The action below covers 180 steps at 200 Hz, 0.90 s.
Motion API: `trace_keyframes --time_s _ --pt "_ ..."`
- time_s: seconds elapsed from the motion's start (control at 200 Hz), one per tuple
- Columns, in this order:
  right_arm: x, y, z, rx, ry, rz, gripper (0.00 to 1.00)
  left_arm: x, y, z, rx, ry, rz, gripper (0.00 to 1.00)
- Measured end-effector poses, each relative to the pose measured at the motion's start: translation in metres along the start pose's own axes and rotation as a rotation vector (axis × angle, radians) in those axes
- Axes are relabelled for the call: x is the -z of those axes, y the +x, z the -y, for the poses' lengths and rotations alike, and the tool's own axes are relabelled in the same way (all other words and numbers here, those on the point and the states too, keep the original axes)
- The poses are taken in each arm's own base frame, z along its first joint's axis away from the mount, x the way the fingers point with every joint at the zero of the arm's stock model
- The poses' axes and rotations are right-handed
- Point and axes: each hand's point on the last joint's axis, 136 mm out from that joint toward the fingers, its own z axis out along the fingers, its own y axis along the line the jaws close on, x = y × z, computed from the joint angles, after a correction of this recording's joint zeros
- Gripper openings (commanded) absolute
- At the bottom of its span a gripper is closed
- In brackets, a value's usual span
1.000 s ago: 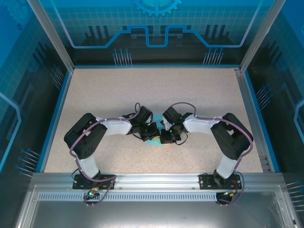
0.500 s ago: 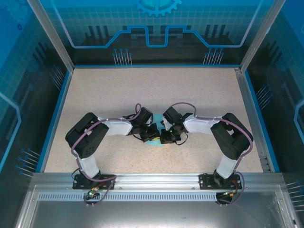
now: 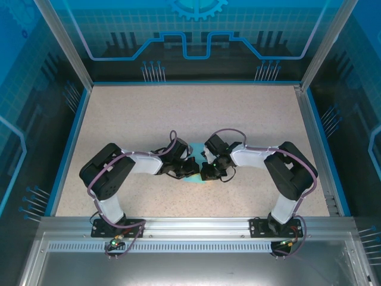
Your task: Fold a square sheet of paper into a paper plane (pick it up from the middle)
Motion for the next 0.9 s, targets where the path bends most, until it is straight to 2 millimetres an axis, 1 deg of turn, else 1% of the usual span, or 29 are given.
trace_keyframes --time_s 0.105,0.25,0.635,0.9 --pt "0.000 0.000 0.000 -0.001 0.001 -0.003 0.11 0.001 -0.002 -0.001 -0.002 0.003 0.001 0.06" --pt "-0.001 0.000 0.001 -0.002 0.002 -0.004 0.11 0.004 -0.009 -0.005 0.004 0.001 0.016 0.06" --pt "-0.001 0.001 0.001 -0.002 0.003 -0.005 0.11 0.018 -0.040 -0.020 0.040 -0.048 0.082 0.05" --pt "0.000 0.001 0.000 -0.002 0.002 -0.004 0.12 0.025 -0.054 -0.028 0.056 -0.089 0.110 0.06"
